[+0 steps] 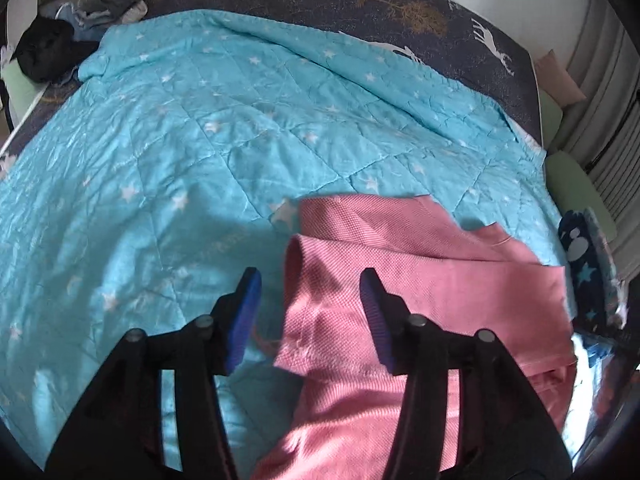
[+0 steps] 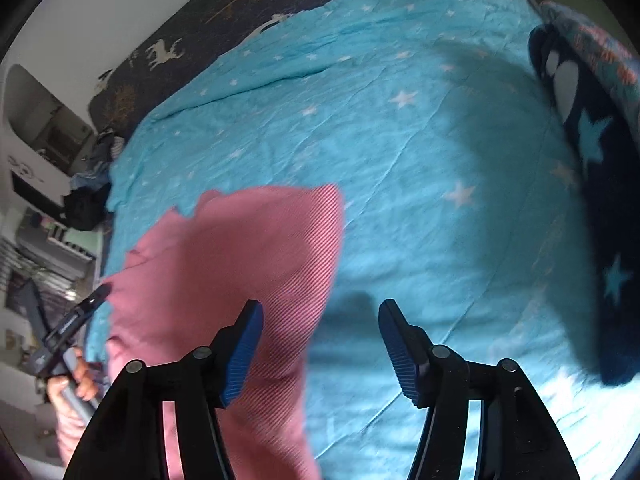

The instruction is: Fold small clothes

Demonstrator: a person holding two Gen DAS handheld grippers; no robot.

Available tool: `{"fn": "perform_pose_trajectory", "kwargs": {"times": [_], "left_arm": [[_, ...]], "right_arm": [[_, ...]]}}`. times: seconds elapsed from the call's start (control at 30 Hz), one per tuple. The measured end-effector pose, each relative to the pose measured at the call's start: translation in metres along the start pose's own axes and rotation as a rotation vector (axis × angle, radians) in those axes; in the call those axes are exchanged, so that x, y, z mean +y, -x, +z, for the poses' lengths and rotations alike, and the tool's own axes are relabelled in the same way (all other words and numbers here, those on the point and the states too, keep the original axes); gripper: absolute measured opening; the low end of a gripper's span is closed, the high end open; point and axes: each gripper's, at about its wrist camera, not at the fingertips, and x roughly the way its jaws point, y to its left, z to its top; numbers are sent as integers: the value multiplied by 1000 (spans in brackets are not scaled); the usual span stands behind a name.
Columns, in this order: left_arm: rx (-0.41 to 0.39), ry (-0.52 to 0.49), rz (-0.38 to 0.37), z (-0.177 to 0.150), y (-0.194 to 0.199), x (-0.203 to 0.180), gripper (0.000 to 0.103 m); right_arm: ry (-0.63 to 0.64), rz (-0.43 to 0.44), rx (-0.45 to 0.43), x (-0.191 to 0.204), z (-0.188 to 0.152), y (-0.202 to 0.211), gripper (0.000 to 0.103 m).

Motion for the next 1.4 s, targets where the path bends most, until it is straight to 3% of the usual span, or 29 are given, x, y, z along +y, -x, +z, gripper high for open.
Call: {"fn": "perform_pose_trajectory", "kwargs": {"times": [0.13, 0.17, 0.2, 0.27, 0.33, 0.37, 0.47, 0.53, 0.57, 0.6, 0.67, 0.7, 0.77, 0.83, 0.87, 0.9, 0.93, 0.97, 1.03, 1.07, 1.1, 1.13, 1.2, 1.3, 1.33, 1.4], "left_arm": [[49, 21, -10, -9, -5, 6, 55], [68, 22, -6, -13, -5, 5, 56], [82, 20, -3, -18, -6, 5, 56], [89, 2, -1, -28, -2, 3, 56], [79, -33, -2, -40, 5, 1, 58], [76, -47, 4, -43, 7, 0, 60], [75, -97, 32, -54, 11, -2, 60], [84, -117, 22, -58, 10, -5, 60], [87, -132, 25, -59, 8, -8, 60], [87, -145, 34, -60, 6, -11, 60], [87, -167, 60, -62, 2, -17, 59], [87, -178, 70, -63, 0, -19, 47], [93, -186, 54, -64, -2, -21, 24], [81, -180, 75, -64, -1, -20, 21], [70, -187, 91, -64, 0, -19, 16], [55, -184, 111, -63, 1, -16, 13], [43, -180, 124, -62, 2, -13, 13], [30, -172, 160, -61, 2, -7, 4], [13, -139, 406, -57, -7, 17, 1], [38, -57, 389, -55, -9, 38, 1], [57, 76, 273, -56, -6, 62, 1], [40, 147, 205, -57, 2, 73, 1], [25, 162, 100, -58, 17, 74, 1], [33, 88, 55, -61, 30, 52, 5], [41, 65, 31, -62, 31, 43, 11], [57, -17, -11, -69, 36, 20, 46]], "right_arm": [[83, -35, 33, 15, -19, -4, 64], [106, -92, 29, 17, -22, -6, 60], [109, -141, 9, 15, -23, -5, 35], [101, -214, -19, 5, -23, -3, 1], [61, -358, -83, -16, -21, 7, 3], [35, -366, -83, -27, -20, 11, 3], [-50, -221, -54, -46, -20, 25, 7], [-3, -187, -67, -34, -18, 32, 9], [35, -188, -68, -24, -17, 32, 21], [62, -183, -62, -15, -13, 31, 43], [55, -125, -65, -1, -1, 23, 73], [39, -106, -69, 3, 4, 18, 75], [-1, -81, -61, 8, 18, 2, 75], [-42, -63, -45, 7, 32, -15, 75], [-62, -66, -36, 7, 37, -25, 59], [-57, -67, -29, 7, 43, -36, 4], [-37, -90, -16, 8, 45, -42, 6], [-36, -99, -39, 5, 48, -43, 5], [-34, -93, -55, -5, 52, -43, 5], [-42, -97, -67, -12, 52, -42, 5], [-58, -103, -82, -20, 51, -38, 8], [-65, -102, -95, -25, 52, -37, 10], [-73, -64, -87, -34, 46, -26, 28], [-83, -56, -76, -34, 26, -2, 35], [-57, -29, -54, -29, 15, 6, 36], [0, 35, 4, -18, -7, 14, 40]]}}
